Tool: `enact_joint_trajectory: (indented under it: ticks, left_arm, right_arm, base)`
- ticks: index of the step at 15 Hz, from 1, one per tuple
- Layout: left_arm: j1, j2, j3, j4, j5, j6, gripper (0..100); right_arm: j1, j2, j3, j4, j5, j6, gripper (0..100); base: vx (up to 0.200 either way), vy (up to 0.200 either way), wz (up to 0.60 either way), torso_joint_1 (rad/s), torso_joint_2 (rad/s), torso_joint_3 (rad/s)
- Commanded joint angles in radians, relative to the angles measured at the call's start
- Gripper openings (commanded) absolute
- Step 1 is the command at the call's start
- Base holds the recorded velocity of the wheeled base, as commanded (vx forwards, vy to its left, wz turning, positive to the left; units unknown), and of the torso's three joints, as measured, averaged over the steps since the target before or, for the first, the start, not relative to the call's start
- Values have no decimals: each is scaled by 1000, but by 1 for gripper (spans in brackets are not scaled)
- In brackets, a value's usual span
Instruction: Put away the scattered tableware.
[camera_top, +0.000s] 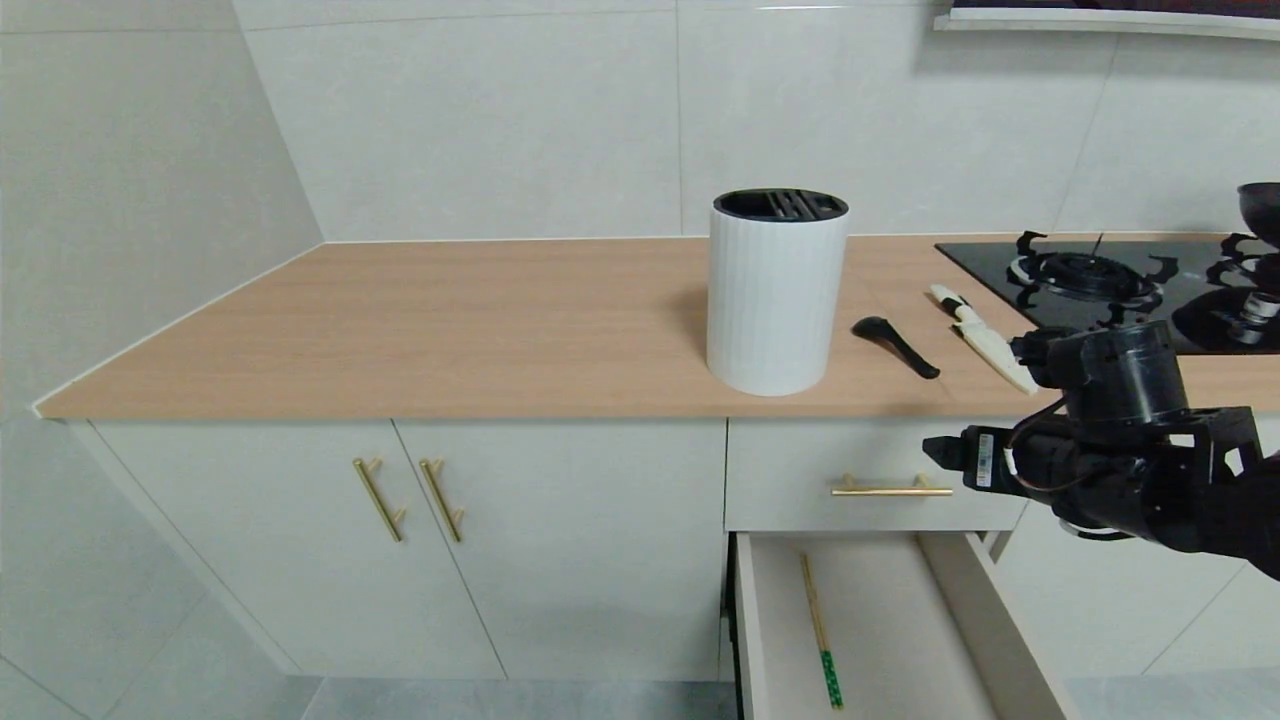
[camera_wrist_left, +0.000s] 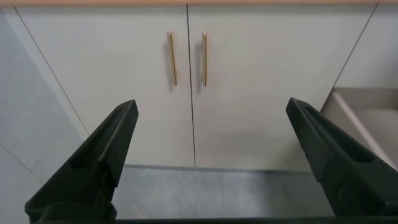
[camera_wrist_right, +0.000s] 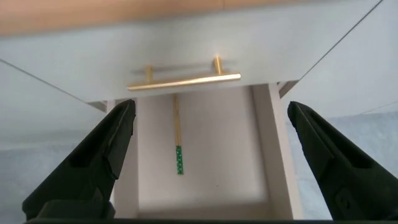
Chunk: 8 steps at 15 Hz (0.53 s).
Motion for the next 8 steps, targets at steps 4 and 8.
enact_joint_trajectory:
  ticks: [4, 8]
  left_arm:
    - [0, 0, 0, 0, 1, -1, 100]
    - [0, 0, 0, 0, 1, -1, 100]
  right_arm:
    - [0, 7, -2, 0, 2, 1, 100]
    - [-47, 87, -51, -134, 8, -95, 100]
  base:
    - [0, 0, 0, 200, -461, -269]
    - [0, 0, 0, 42, -93, -57]
